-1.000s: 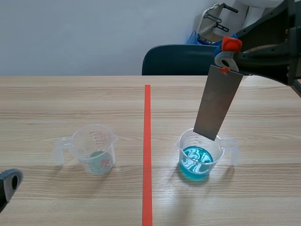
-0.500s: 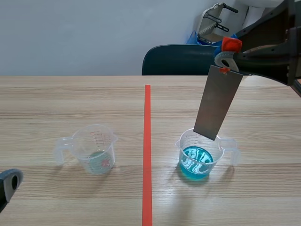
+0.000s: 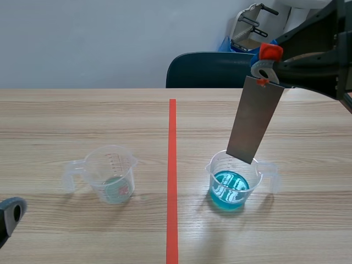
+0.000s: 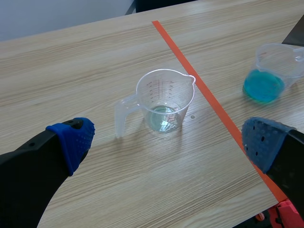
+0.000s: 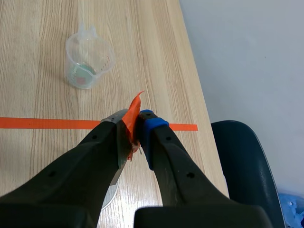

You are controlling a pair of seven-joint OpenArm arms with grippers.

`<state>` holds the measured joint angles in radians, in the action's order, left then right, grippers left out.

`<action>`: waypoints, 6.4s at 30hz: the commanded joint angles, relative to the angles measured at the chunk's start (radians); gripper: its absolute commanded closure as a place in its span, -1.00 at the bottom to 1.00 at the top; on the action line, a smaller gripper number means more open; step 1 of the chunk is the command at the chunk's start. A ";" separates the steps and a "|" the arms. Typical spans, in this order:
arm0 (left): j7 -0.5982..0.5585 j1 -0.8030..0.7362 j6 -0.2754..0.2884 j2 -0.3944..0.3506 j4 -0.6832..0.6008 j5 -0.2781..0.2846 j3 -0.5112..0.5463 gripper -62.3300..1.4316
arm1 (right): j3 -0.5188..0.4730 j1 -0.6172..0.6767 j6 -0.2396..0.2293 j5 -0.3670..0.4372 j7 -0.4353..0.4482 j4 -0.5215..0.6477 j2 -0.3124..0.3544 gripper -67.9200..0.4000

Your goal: Do the redox reaction experiment

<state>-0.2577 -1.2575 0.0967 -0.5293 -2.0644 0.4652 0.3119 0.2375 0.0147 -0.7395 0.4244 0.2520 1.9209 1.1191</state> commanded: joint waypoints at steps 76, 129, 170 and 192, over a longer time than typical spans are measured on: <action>-0.011 -0.003 -0.005 0.002 -0.010 0.003 -0.008 -1.00 | 0.143 -0.229 -0.006 -0.001 -0.273 0.012 -0.367 0.96; -0.011 -0.003 -0.005 0.002 -0.010 0.003 -0.008 -1.00 | 0.598 -0.600 -0.006 -0.001 -0.540 -0.260 -0.881 0.96; -0.011 -0.003 -0.005 0.002 -0.010 0.003 -0.008 -1.00 | 0.598 -0.599 -0.006 -0.001 -0.546 -0.260 -0.881 0.96; -0.011 -0.003 -0.005 0.002 -0.010 0.003 -0.008 -1.00 | 0.598 -0.599 -0.006 -0.001 -0.546 -0.260 -0.881 0.96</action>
<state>-0.2577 -1.2575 0.0971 -0.5293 -2.0644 0.4652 0.3119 0.8402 -0.5594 -0.7395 0.4122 -0.3016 1.6466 0.2390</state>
